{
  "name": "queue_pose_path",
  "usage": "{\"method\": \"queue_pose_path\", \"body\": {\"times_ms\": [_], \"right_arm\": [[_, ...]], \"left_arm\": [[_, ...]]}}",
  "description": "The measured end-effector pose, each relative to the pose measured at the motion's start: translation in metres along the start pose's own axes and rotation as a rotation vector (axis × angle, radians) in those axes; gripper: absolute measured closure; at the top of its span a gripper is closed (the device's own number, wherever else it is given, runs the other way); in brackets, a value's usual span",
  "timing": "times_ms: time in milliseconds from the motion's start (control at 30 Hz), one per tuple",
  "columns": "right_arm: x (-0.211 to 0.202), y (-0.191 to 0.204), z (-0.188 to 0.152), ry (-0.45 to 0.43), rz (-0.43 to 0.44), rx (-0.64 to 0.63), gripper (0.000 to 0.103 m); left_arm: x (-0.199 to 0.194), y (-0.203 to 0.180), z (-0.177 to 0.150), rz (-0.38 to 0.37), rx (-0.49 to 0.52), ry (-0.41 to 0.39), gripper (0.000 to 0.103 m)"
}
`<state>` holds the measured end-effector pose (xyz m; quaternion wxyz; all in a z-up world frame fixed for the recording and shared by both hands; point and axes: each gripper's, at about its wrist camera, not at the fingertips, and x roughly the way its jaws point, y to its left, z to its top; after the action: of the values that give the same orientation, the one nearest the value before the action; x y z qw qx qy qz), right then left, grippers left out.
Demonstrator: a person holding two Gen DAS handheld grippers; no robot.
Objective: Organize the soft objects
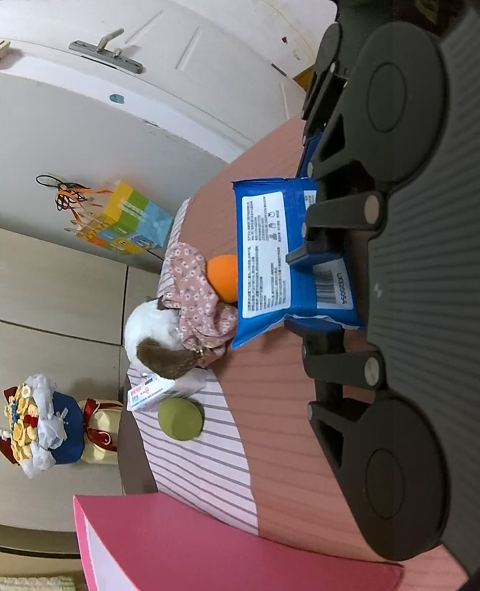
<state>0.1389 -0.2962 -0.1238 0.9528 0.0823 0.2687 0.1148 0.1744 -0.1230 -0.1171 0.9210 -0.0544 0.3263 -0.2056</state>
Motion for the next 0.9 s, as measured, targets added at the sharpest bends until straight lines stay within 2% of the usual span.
{"method": "queue_pose_path", "body": {"times_ms": [233, 400, 600, 767, 900], "right_arm": [[-0.011, 0.010, -0.002, 0.032, 0.003, -0.019, 0.050], [-0.019, 0.025, -0.003, 0.096, 0.027, -0.027, 0.048], [-0.032, 0.037, -0.002, 0.164, 0.048, -0.034, 0.045], [-0.041, 0.044, 0.008, 0.257, 0.093, -0.034, 0.041], [-0.049, 0.066, 0.009, 0.310, 0.099, -0.100, 0.041]], "left_arm": [[-0.018, 0.005, -0.003, -0.008, -0.049, 0.066, 0.074], [-0.031, 0.004, -0.001, 0.050, -0.024, 0.170, 0.074], [-0.050, 0.022, 0.000, -0.044, -0.098, 0.251, 0.074], [-0.075, 0.027, -0.003, -0.095, -0.058, 0.266, 0.073], [-0.090, 0.040, -0.005, -0.125, -0.066, 0.295, 0.073]]}}
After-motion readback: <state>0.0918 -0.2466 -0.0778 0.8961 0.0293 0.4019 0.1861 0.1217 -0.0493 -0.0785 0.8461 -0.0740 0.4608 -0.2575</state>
